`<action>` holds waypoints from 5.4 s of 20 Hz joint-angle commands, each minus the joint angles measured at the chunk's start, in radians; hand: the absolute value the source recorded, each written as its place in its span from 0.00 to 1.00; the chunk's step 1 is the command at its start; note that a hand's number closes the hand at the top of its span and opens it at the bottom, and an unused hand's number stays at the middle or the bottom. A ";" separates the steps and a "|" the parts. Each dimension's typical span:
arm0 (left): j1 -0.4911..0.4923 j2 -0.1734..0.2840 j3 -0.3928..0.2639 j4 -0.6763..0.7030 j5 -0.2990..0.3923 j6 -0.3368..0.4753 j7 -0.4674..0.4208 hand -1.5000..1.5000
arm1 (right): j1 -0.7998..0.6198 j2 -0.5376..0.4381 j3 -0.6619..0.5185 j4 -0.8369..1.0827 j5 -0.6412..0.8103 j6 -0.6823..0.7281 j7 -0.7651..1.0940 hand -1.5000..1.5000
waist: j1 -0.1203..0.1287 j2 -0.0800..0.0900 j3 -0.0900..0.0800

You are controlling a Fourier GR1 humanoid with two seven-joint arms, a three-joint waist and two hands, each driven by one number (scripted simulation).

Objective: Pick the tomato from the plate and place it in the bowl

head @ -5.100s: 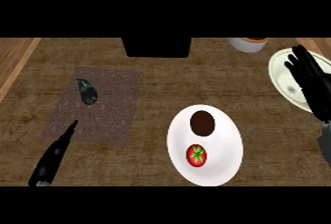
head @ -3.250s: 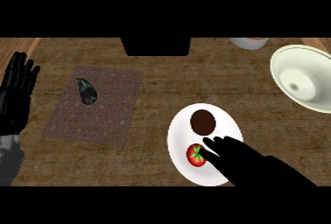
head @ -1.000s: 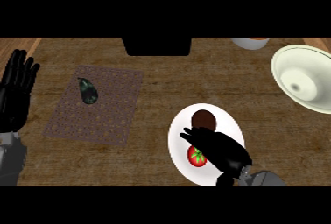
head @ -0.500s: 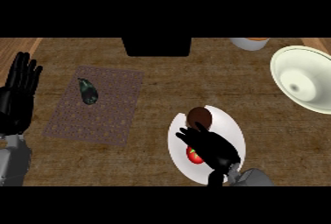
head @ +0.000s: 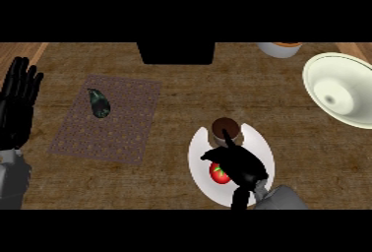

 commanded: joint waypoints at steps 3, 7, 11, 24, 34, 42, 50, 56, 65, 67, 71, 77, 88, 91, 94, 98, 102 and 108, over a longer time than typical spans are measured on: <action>0.070 -0.007 0.009 -0.078 0.022 -0.034 0.016 0.50 | 0.030 0.009 -0.008 0.120 0.053 -0.146 -0.119 1.00 | 0.005 0.015 0.007; -0.025 -0.030 0.003 0.026 -0.013 -0.001 -0.009 0.50 | -0.047 0.030 -0.059 0.113 0.060 -0.100 -0.133 1.00 | 0.000 0.015 0.006; 0.015 0.005 0.032 -0.031 -0.013 0.022 0.034 0.50 | 0.057 -0.347 -0.349 0.109 -0.018 -0.138 -0.210 1.00 | -0.077 0.015 0.010; 0.050 0.000 0.047 -0.047 0.010 0.001 0.010 0.50 | 0.067 -0.874 -0.890 0.573 -0.187 -0.232 -0.465 1.00 | -0.043 0.029 0.021; 0.019 -0.028 -0.001 -0.058 0.001 -0.003 0.023 0.50 | 0.000 -1.076 -1.092 0.860 -0.341 -0.223 -0.882 1.00 | 0.005 0.026 0.019; 0.011 -0.045 -0.035 -0.066 -0.030 0.008 0.020 0.50 | -0.118 -1.186 -1.158 1.010 -0.464 0.045 -1.051 1.00 | 0.037 0.024 0.014; -0.056 0.008 0.004 -0.013 0.015 -0.042 0.050 0.50 | -0.280 -1.182 -1.047 0.994 -0.468 0.169 -0.942 1.00 | 0.052 0.027 0.009; -0.065 -0.014 -0.011 0.023 -0.017 -0.023 0.013 0.50 | -0.430 -1.129 -0.931 0.946 -0.440 0.209 -0.832 1.00 | 0.056 0.029 0.007; -0.064 -0.050 -0.029 0.040 -0.038 -0.004 -0.013 0.50 | -0.611 -0.925 -0.768 0.968 -0.350 0.142 -0.716 1.00 | 0.053 0.031 0.008; -0.037 -0.012 -0.004 0.001 -0.018 -0.029 0.015 0.50 | -0.610 -0.878 -0.750 0.966 -0.339 0.119 -0.698 1.00 | 0.036 0.023 0.007; -0.054 -0.006 -0.005 0.008 -0.039 -0.016 0.013 0.50 | -0.588 -0.792 -0.725 1.037 -0.291 -0.020 -0.731 1.00 | 0.030 0.025 0.008; -0.073 -0.039 -0.015 0.009 -0.019 -0.013 0.030 0.50 | -0.649 -0.674 -0.705 1.127 -0.220 -0.217 -0.550 1.00 | 0.044 0.032 0.009; -0.040 -0.032 -0.018 0.003 -0.040 -0.024 -0.006 0.50 | -0.671 -0.617 -0.887 1.277 -0.396 -0.143 -0.604 0.00 | 0.046 0.038 0.011; -0.019 -0.052 -0.024 -0.041 -0.032 -0.018 -0.008 0.50 | -0.661 -0.653 -0.965 1.268 -0.466 -0.193 -0.646 0.00 | 0.048 0.036 0.012; -0.042 -0.033 0.000 -0.010 -0.005 -0.033 0.019 0.50 | -0.669 -0.669 -1.031 1.267 -0.526 -0.247 -0.652 0.00 | 0.050 0.040 0.013; -0.040 -0.024 -0.001 -0.007 -0.021 -0.032 0.009 0.50 | -0.645 -0.773 -1.107 1.291 -0.592 -0.230 -0.622 0.00 | 0.041 0.040 0.013; -0.048 -0.053 -0.019 -0.027 -0.045 0.008 0.009 0.50 | -0.626 -0.856 -1.161 1.318 -0.642 -0.162 -0.584 0.00 | 0.044 0.045 0.015; -0.005 -0.048 -0.013 -0.040 -0.037 -0.011 0.001 0.50 | -0.496 -0.925 -1.222 1.339 -0.701 -0.063 -0.662 0.00 | 0.040 0.046 0.020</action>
